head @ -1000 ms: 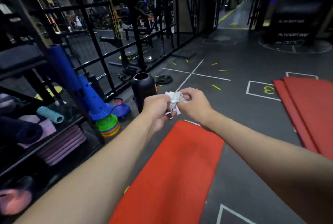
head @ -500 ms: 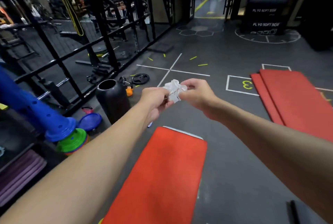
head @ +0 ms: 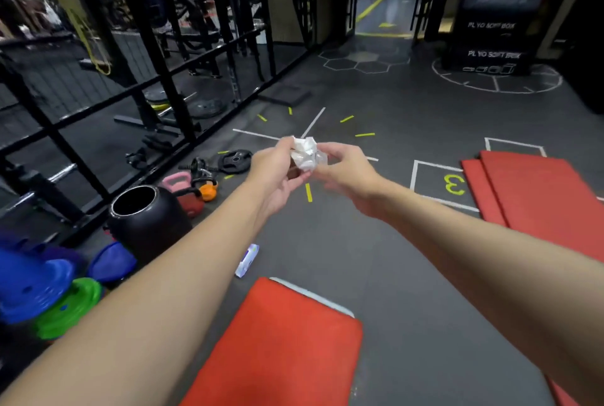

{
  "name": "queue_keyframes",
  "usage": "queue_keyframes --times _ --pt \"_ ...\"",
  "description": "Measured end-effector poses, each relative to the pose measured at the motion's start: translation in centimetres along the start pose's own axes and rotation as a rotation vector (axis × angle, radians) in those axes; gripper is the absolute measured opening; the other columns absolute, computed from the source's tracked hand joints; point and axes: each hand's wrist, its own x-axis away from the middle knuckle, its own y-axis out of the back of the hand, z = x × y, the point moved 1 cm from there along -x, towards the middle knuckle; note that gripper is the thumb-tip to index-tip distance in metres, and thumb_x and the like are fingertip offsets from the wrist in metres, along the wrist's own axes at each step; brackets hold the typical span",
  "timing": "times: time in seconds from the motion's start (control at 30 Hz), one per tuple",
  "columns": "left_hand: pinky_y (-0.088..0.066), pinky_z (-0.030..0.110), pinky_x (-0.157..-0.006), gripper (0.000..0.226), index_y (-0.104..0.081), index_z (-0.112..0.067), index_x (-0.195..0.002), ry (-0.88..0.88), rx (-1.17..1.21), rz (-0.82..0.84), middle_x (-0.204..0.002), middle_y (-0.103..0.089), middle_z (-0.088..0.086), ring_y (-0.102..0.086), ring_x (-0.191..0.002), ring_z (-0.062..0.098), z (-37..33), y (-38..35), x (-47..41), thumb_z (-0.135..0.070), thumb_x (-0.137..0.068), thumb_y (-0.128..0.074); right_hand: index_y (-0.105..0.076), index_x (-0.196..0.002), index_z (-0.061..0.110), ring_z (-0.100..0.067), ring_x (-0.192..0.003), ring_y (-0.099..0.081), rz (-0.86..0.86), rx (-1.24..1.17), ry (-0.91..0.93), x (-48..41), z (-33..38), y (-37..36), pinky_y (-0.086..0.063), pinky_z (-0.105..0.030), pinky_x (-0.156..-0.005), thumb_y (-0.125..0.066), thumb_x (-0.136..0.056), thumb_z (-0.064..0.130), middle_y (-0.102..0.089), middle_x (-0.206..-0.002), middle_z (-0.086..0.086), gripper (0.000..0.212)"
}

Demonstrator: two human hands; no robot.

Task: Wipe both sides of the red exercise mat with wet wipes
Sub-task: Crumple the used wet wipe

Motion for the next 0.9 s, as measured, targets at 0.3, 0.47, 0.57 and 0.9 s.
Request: queue_keyframes --times 0.3,0.47,0.57,0.9 --pt "-0.058 0.041 -0.085 0.025 -0.066 0.004 -0.108 -0.033 0.001 -0.168 -0.107 -0.071 0.020 -0.070 -0.093 0.028 -1.4 -4.5 -18.9 0.008 -0.088 -0.050 -0.072 -0.104 0.022 -0.005 -0.077 -0.055 0.169 0.009 -0.022 -21.0 -5.2 4.2 -0.045 -0.014 -0.063 -0.069 -0.088 0.009 -0.067 -0.089 0.005 0.021" --pt "-0.059 0.030 -0.067 0.021 -0.056 -0.010 -0.101 -0.084 0.043 -0.367 -0.108 -0.067 0.013 -0.069 -0.081 0.017 -1.4 -4.1 -29.6 0.008 -0.090 -0.053 -0.069 -0.109 0.023 0.004 -0.061 -0.052 0.376 0.108 0.063 -33.6 -8.5 3.9 -0.044 -0.010 -0.061 -0.065 -0.085 0.001 -0.065 -0.084 0.009 0.033" --pt "-0.055 0.024 -0.054 0.018 -0.060 -0.004 -0.102 -0.045 0.055 -0.462 -0.092 -0.069 0.011 -0.068 -0.068 0.012 -2.3 -3.7 -33.5 0.007 -0.092 -0.050 -0.064 -0.119 0.015 0.010 -0.059 -0.054 0.470 0.129 0.090 -39.3 -9.9 2.6 -0.040 -0.004 -0.059 -0.069 -0.083 0.000 -0.063 -0.085 0.011 0.039" --pt "-0.057 0.033 -0.064 0.023 -0.067 -0.005 -0.095 -0.008 0.178 -0.854 -0.079 -0.063 0.016 -0.061 -0.055 0.018 -2.6 3.8 -42.9 0.011 -0.081 -0.058 -0.064 -0.107 0.009 0.012 -0.053 -0.051 0.841 0.112 0.103 -52.9 -15.2 -8.7 -0.037 -0.006 -0.052 -0.073 -0.086 0.004 -0.057 -0.077 0.007 0.024"
